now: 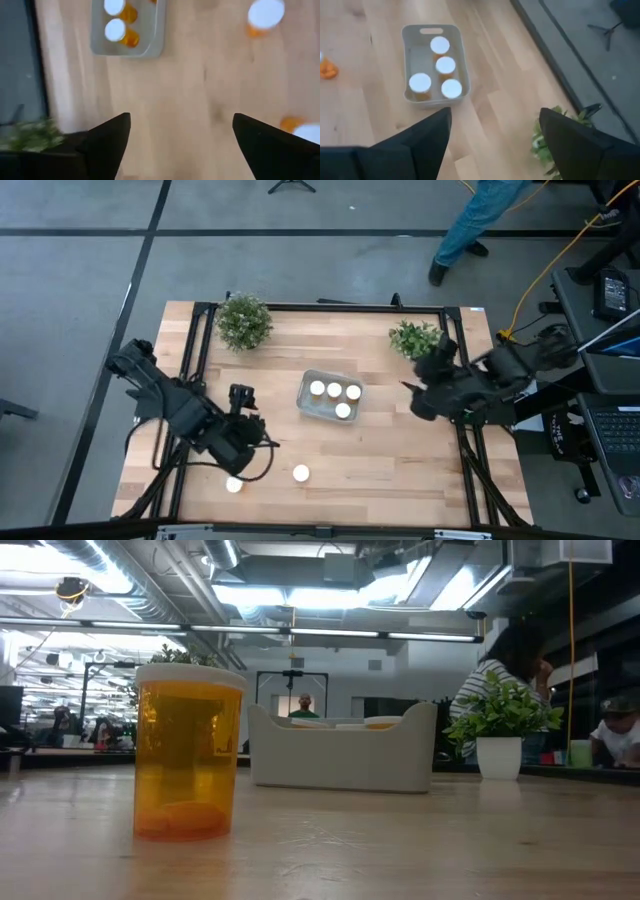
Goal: Pick and place pill bottles into a basket
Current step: Put the orange pill bottle into the grey bin
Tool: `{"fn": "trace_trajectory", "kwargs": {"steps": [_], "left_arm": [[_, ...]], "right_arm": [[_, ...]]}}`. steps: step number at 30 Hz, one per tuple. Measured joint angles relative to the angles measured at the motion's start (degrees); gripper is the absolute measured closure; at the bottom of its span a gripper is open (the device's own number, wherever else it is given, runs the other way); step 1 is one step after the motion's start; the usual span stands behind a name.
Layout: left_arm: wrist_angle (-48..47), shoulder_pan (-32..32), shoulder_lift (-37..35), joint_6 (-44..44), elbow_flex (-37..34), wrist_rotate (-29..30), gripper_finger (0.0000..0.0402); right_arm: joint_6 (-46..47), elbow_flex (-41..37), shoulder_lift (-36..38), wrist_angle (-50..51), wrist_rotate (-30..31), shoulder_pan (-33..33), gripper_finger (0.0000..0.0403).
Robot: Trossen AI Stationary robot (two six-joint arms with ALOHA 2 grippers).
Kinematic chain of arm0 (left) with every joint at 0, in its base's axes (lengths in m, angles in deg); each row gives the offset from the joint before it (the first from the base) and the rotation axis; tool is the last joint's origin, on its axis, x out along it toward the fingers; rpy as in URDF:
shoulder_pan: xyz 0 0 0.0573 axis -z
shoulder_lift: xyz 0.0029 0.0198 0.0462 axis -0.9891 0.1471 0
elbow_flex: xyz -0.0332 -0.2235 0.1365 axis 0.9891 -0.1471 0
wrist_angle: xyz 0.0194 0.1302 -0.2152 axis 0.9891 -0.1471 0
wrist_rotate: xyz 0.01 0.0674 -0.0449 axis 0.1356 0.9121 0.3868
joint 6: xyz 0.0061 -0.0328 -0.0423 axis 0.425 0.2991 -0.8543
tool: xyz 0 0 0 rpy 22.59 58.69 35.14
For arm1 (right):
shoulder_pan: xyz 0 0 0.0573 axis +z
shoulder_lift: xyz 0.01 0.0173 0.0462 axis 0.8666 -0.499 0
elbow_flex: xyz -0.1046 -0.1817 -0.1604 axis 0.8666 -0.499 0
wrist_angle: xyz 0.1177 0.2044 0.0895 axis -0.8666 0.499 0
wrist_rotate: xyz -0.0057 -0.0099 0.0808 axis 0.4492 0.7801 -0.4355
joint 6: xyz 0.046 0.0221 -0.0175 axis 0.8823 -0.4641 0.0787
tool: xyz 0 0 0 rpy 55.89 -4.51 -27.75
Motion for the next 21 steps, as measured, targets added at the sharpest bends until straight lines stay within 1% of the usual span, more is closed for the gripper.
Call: {"fn": "trace_trajectory", "kwargs": {"steps": [3, 6, 8, 10, 12, 15, 17, 21], "left_arm": [[5.49, -1.26, -0.01, -1.58, -1.52, -0.64, 0.0043], [11.37, -2.60, 0.53, -2.56, -2.96, -1.47, 0.0033], [14.08, -3.83, 2.70, -3.64, -3.10, -4.02, 0.0029], [16.51, -4.84, 5.77, -4.40, -3.16, -7.80, 0.0028], [18.42, -5.66, 8.97, -4.47, -3.23, -11.33, 0.0027], [21.76, -5.97, 13.02, -4.60, -3.23, -14.76, 0.0027], [24.62, -5.97, 14.80, -5.52, -3.23, -15.26, 0.0027], [30.28, -5.85, 17.18, -8.89, -3.20, -16.29, 0.0027]], "right_arm": [[1.49, -6.91, 5.20, -3.48, 0.26, 1.65, 0.0098], [0.94, -11.72, 8.68, -7.05, 0.27, 2.55, 0.0098], [-1.15, -14.15, 10.19, -8.94, 0.25, 2.87, 0.0098], [-3.73, -16.03, 11.28, -10.94, 0.26, 2.89, 0.0098], [-6.63, -17.33, 12.04, -12.81, 0.28, 2.88, 0.0098], [-9.67, -17.99, 12.62, -15.01, 1.70, 2.86, 0.0098], [-11.01, -18.20, 12.96, -15.25, 3.32, 2.89, 0.0098], [-13.53, -18.21, 13.51, -15.49, 3.83, 2.86, 0.0098]]}}
